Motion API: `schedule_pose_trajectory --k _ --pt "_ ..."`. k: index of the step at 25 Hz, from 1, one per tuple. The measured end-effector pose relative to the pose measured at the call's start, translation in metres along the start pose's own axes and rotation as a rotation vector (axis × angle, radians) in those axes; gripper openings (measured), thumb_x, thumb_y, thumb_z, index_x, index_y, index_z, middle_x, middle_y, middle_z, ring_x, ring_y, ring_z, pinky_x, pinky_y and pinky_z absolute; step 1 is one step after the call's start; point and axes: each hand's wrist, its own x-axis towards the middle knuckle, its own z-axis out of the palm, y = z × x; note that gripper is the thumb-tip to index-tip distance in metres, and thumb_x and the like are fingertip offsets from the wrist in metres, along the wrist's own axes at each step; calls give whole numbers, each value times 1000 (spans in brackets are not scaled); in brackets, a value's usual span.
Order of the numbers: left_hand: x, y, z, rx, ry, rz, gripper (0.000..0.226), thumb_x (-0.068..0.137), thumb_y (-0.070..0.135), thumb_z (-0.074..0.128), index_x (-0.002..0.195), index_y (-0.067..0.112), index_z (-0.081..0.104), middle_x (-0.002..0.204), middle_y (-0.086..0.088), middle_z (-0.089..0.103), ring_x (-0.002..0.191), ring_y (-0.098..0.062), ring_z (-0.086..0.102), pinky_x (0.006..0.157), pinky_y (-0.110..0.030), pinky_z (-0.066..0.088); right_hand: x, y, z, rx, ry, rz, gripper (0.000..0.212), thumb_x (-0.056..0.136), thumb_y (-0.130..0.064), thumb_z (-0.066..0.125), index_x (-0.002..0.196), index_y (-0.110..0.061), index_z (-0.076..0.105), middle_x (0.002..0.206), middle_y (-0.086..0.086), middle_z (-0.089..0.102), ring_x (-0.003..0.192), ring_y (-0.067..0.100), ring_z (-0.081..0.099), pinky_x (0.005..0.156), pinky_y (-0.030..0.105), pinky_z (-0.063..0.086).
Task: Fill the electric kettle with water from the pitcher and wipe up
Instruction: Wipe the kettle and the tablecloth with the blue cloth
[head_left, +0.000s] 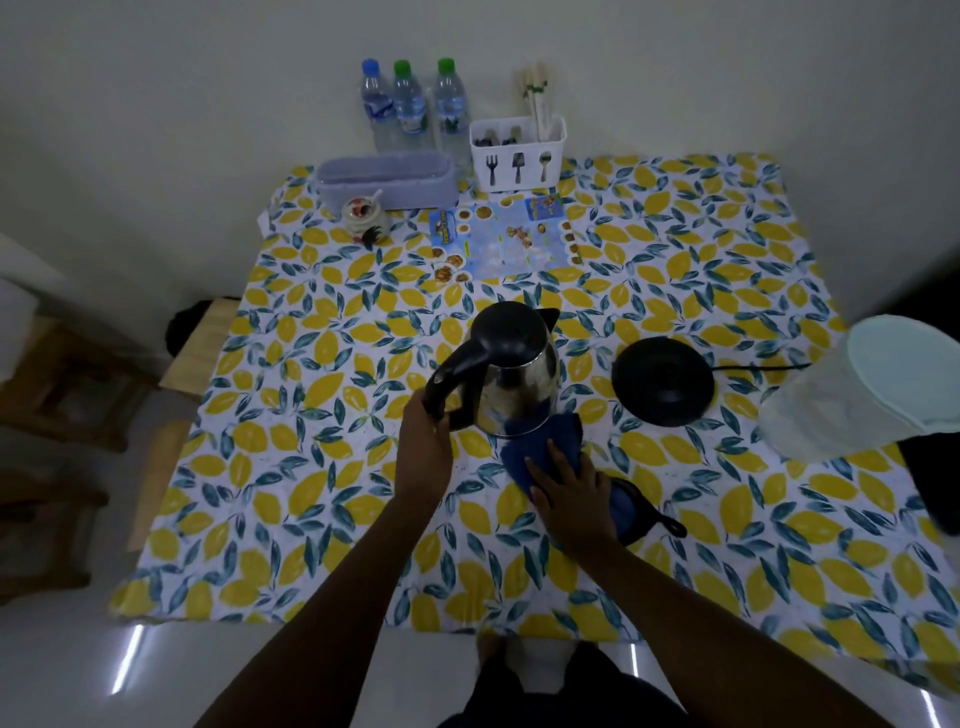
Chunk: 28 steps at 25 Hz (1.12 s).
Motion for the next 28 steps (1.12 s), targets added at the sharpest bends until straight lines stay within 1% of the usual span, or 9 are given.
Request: schedule_pose_trajectory --k 3,7,10,16,19,22,24,26,28 --pt "-48 -57 1 347 -238 -140 57 97 21 49 146 5 26 156 -16 23 143 -29 21 114 -40 22 -4 -12 3 -23 16 -26 48 92 -51 25 136 -40 44 148 1 42 125 43 44 87 59 43" --pt "-102 -92 -6 568 -449 -201 85 90 48 53 151 12 7 161 -9 -2 147 -29 -1 116 -48 16 -7 -23 5 -43 14 -103 47 93 -49 25 134 -40 46 146 1 44 122 43 45 87 59 42" --pt "-113 -95 -9 618 -538 -181 100 84 55 58 151 15 -6 159 -8 -17 146 -29 -14 116 -52 8 -20 -31 15 -95 -10 -225 45 92 -49 29 133 -43 46 146 -1 46 119 42 48 84 57 45" --pt "-114 -99 -13 573 -561 -175 110 79 59 61 149 17 -12 158 -6 -22 145 -27 -19 116 -54 3 -45 13 23 -185 -6 -388 45 93 -50 31 137 -48 36 152 -6 34 119 41 48 80 51 46" --pt "-113 -100 -14 592 -571 -164 110 79 62 59 149 17 -13 158 -7 -23 144 -29 -20 116 -54 3 -26 34 5 -174 15 -129 47 94 -47 31 141 -44 33 153 1 33 119 43 46 80 52 47" --pt "-112 -101 -13 597 -594 -165 110 79 64 57 148 16 -14 157 -7 -24 144 -30 -20 116 -55 3 -3 18 -7 -58 1 141 49 99 -44 27 147 -41 16 160 3 10 134 43 27 97 56 37" --pt "-112 -102 -13 596 -601 -165 111 79 65 57 148 17 -14 157 -7 -24 144 -30 -20 115 -55 2 1 -11 -8 -27 9 212 51 99 -44 29 148 -39 16 160 4 9 133 44 25 99 57 34" --pt "-111 -103 -13 595 -600 -161 111 79 65 57 148 17 -15 157 -7 -25 144 -30 -21 115 -55 2 -9 -39 1 -59 50 105 52 95 -42 43 144 -36 30 156 7 25 124 46 37 91 58 39" --pt "-110 -103 -13 600 -604 -161 110 79 64 57 148 18 -15 157 -6 -25 144 -30 -21 116 -55 3 -33 -54 15 -124 -34 -101 52 89 -42 53 139 -35 40 150 7 39 115 45 47 82 57 46"
